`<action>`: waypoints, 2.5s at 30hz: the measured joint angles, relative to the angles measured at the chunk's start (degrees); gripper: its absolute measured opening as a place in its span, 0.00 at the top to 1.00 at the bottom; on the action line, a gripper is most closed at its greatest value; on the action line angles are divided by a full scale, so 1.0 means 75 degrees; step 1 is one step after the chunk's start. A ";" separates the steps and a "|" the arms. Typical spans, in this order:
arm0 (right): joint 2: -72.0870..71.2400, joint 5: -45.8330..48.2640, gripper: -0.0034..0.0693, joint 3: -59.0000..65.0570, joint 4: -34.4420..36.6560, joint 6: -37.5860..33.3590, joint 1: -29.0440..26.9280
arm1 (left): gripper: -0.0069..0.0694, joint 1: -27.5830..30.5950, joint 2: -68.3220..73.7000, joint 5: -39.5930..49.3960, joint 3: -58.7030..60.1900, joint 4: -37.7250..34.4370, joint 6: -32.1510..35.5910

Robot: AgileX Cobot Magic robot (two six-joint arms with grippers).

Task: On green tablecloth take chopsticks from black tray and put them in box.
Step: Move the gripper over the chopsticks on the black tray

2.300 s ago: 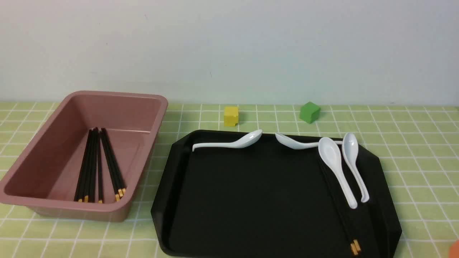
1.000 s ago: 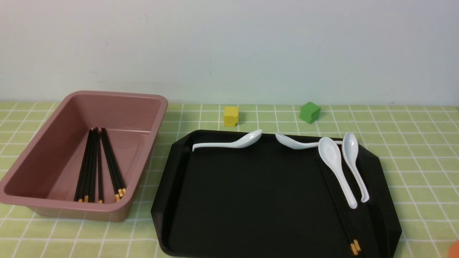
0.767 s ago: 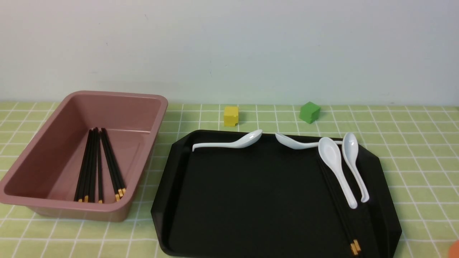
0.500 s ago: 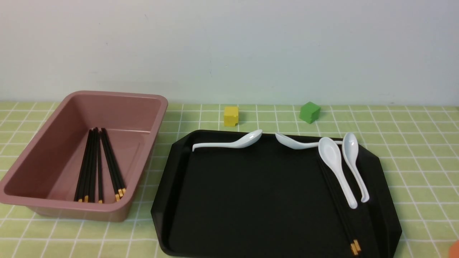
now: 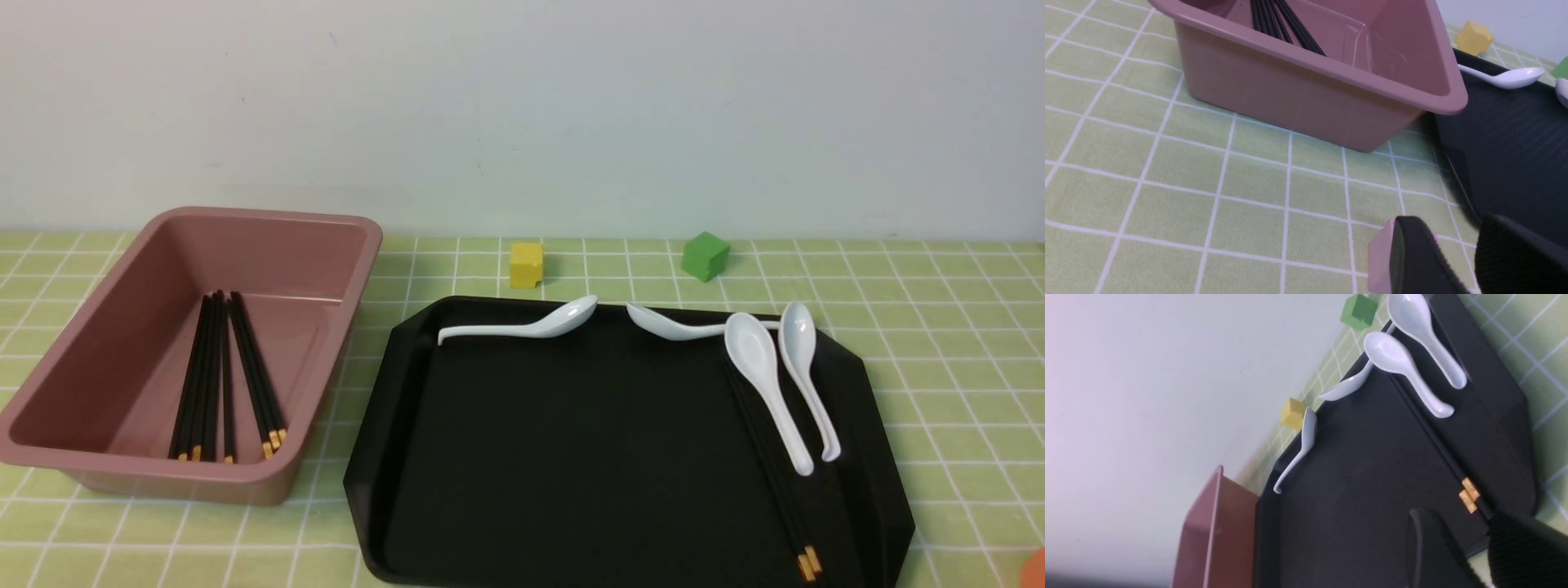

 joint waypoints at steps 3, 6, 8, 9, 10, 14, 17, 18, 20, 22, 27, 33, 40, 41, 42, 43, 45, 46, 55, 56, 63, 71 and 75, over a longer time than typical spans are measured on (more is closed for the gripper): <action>0.0000 0.0008 0.63 0.0000 0.0042 0.0000 0.0000 | 0.60 0.0000 0.0000 0.0000 0.0000 0.0000 0.0000; 0.0000 0.0582 0.67 -0.0088 0.0051 -0.0372 0.0000 | 0.60 0.0000 0.0000 0.0000 0.0000 0.0000 0.0000; 0.0000 0.0992 0.70 -0.0325 0.0044 -0.0679 0.0000 | 0.60 0.0000 0.0000 0.0000 0.0000 0.0000 0.0000; 0.0087 0.1377 0.73 -0.0638 -0.0006 -0.1088 0.0000 | 0.60 0.0000 0.0000 0.0000 0.0000 0.0000 0.0000; 0.0245 0.1806 0.78 -0.1021 -0.0122 -0.1446 0.0000 | 0.60 0.0000 0.0000 0.0000 0.0000 0.0000 0.0000; 0.1314 0.3007 0.90 -0.2146 -0.0659 -0.2239 0.0000 | 0.60 0.0000 0.0000 0.0000 0.0000 0.0000 0.0000; 0.2833 0.4179 0.96 -0.2977 -0.1323 -0.2603 0.0000 | 0.60 0.0000 0.0000 0.0000 0.0000 0.0000 0.0000; 0.3598 0.4641 0.96 -0.3251 -0.1614 -0.2699 0.0000 | 0.60 0.0000 0.0000 0.0000 0.0000 0.0000 0.0000; 0.4663 0.5071 0.96 -0.3565 -0.1840 -0.2873 0.0000 | 0.60 0.0000 0.0000 0.0000 0.0000 0.0000 0.0000; 0.5453 0.5279 0.96 -0.3780 -0.1825 -0.3162 0.0000 | 0.60 0.0000 0.0000 0.0000 0.0000 0.0000 0.0000; 0.7420 0.4885 0.95 -0.4293 -0.1016 -0.4399 0.0000 | 0.60 0.0000 0.0000 0.0000 0.0000 0.0000 0.0000; 0.9570 0.4341 0.95 -0.5046 -0.0572 -0.5411 0.0000 | 0.60 0.0000 0.0000 0.0000 0.0000 0.0000 0.0000; 1.1473 0.3768 0.91 -0.6276 -0.0878 -0.5514 0.0588 | 0.60 0.0000 0.0000 0.0000 0.0000 0.0000 0.0000; 1.1573 0.3758 0.90 -0.6321 -0.0878 -0.5514 0.0620 | 0.60 0.0000 0.0000 0.0000 0.0000 0.0000 0.0000; 1.1918 0.3680 0.87 -0.6643 -0.1027 -0.5501 0.0877 | 0.60 0.0000 0.0000 0.0000 0.0000 0.0000 0.0000; 1.2150 0.3610 0.83 -0.6878 -0.1153 -0.5456 0.1030 | 0.60 0.0000 0.0000 0.0000 0.0000 0.0000 0.0000; 1.2616 0.3493 0.73 -0.7418 -0.1550 -0.5268 0.1287 | 0.60 0.0000 0.0000 0.0000 0.0000 0.0000 0.0000; 1.2776 0.3461 0.69 -0.7584 -0.1710 -0.5194 0.1384 | 0.60 0.0000 0.0000 0.0000 0.0000 0.0000 0.0000; 1.3982 0.3315 0.47 -0.8182 -0.2887 -0.4576 0.1520 | 0.60 0.0000 0.0000 0.0000 0.0000 0.0000 0.0000; 1.4035 0.3315 0.47 -0.8182 -0.2929 -0.4576 0.1526 | 0.60 0.0000 0.0000 0.0000 0.0000 0.0000 0.0000; 1.4233 0.3358 0.57 -0.8287 -0.3100 -0.4576 0.1535 | 0.60 0.0000 0.0000 0.0000 0.0000 0.0000 0.0000; 1.4190 0.3508 0.76 -0.8312 -0.2950 -0.4576 0.1535 | 0.60 0.0000 0.0000 0.0000 0.0000 0.0000 0.0000; 1.3900 0.3785 0.76 -0.8297 -0.2647 -0.4686 0.1535 | 0.60 0.0000 0.0000 0.0000 0.0000 0.0000 0.0000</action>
